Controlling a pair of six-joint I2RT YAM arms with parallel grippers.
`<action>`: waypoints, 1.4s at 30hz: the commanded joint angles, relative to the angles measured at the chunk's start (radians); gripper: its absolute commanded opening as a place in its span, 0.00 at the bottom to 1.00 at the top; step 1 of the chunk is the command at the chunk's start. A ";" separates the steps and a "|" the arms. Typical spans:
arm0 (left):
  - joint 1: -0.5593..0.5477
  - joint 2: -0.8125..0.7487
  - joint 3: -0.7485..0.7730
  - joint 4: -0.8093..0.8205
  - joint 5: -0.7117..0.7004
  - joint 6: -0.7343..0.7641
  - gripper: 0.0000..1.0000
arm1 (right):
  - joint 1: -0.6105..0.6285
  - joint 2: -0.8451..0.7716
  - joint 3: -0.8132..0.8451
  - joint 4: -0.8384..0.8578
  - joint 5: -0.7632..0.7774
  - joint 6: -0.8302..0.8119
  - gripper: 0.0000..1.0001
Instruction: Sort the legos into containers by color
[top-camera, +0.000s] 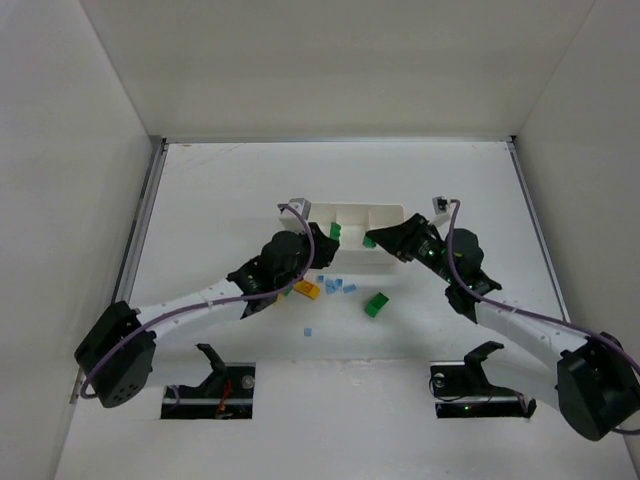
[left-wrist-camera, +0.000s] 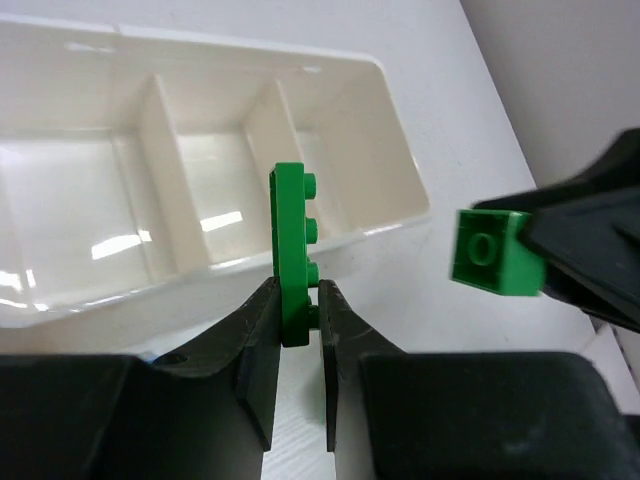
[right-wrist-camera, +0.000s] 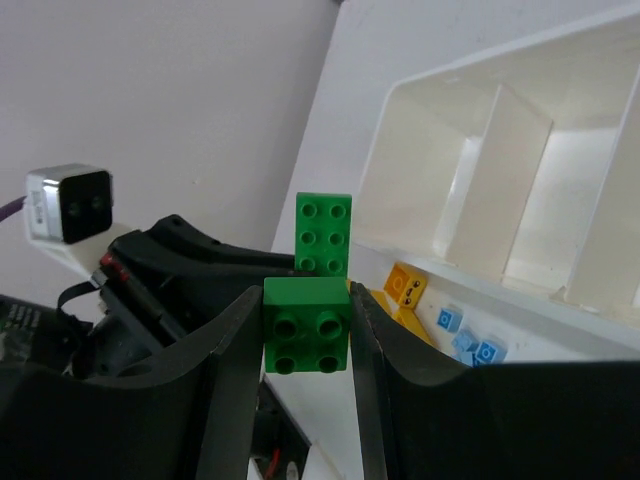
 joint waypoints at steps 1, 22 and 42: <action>0.041 -0.040 -0.006 -0.016 -0.023 -0.003 0.07 | -0.012 -0.011 -0.008 0.066 -0.031 0.005 0.33; 0.219 0.040 0.040 -0.002 -0.029 -0.004 0.51 | 0.149 0.302 0.288 -0.075 0.193 -0.191 0.33; 0.003 -0.218 -0.166 -0.098 0.009 -0.090 0.47 | 0.192 0.257 0.251 -0.191 0.337 -0.254 0.45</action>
